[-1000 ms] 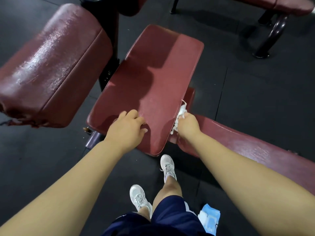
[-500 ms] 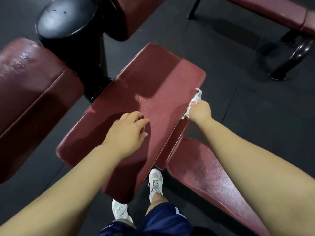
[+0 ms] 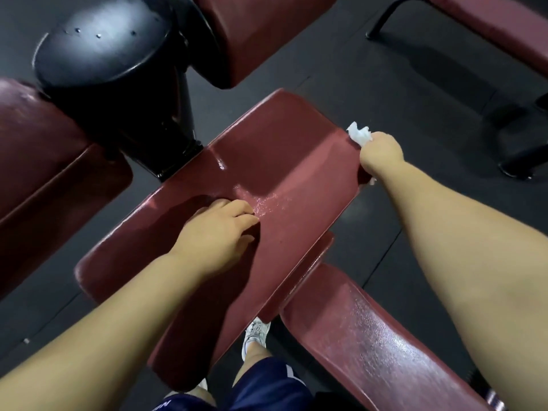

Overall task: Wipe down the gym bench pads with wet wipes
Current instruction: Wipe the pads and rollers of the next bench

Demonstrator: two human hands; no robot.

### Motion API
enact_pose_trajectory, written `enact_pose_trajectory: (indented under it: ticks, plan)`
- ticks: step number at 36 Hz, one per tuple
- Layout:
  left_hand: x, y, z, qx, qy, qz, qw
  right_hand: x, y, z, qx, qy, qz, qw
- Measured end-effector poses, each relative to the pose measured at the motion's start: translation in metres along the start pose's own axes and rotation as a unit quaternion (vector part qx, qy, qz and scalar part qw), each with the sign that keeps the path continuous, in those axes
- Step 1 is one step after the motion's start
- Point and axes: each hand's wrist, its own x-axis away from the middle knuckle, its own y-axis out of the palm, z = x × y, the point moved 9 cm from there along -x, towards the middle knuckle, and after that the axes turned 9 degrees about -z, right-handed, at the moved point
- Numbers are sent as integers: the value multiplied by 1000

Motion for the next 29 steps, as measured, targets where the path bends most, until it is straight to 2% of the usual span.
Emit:
enact_pose_trajectory:
  ticks: [3, 5, 8, 11, 17, 21, 25, 29]
  plan:
    - [-2, -3, 0, 1, -4, 7, 1000, -5, 3, -32, 81, -64, -28, 994]
    - [-2, -5, 0, 7, -9, 8, 1000, -10, 5, -41, 108, -69, -33, 991]
    - [-3, -7, 1, 10, -11, 7, 1000, -14, 9, -42, 11, -46, -31, 998]
    - [-3, -7, 1, 12, -16, 5, 1000, -11, 8, -52, -26, -123, -9, 992]
    - [0, -7, 3, 10, -15, 5, 1000, 7, -3, -46, -65, -192, 63, 977]
    - [4, -4, 7, -1, -8, -35, 999, 38, -6, -55, 49, -248, 95, 963]
    - [13, 5, 8, -27, -33, -137, 990, 64, 12, -56, 142, -293, 55, 944]
    - [26, 7, 11, -44, -42, -176, 983, 83, 27, -49, 176, -297, 22, 938]
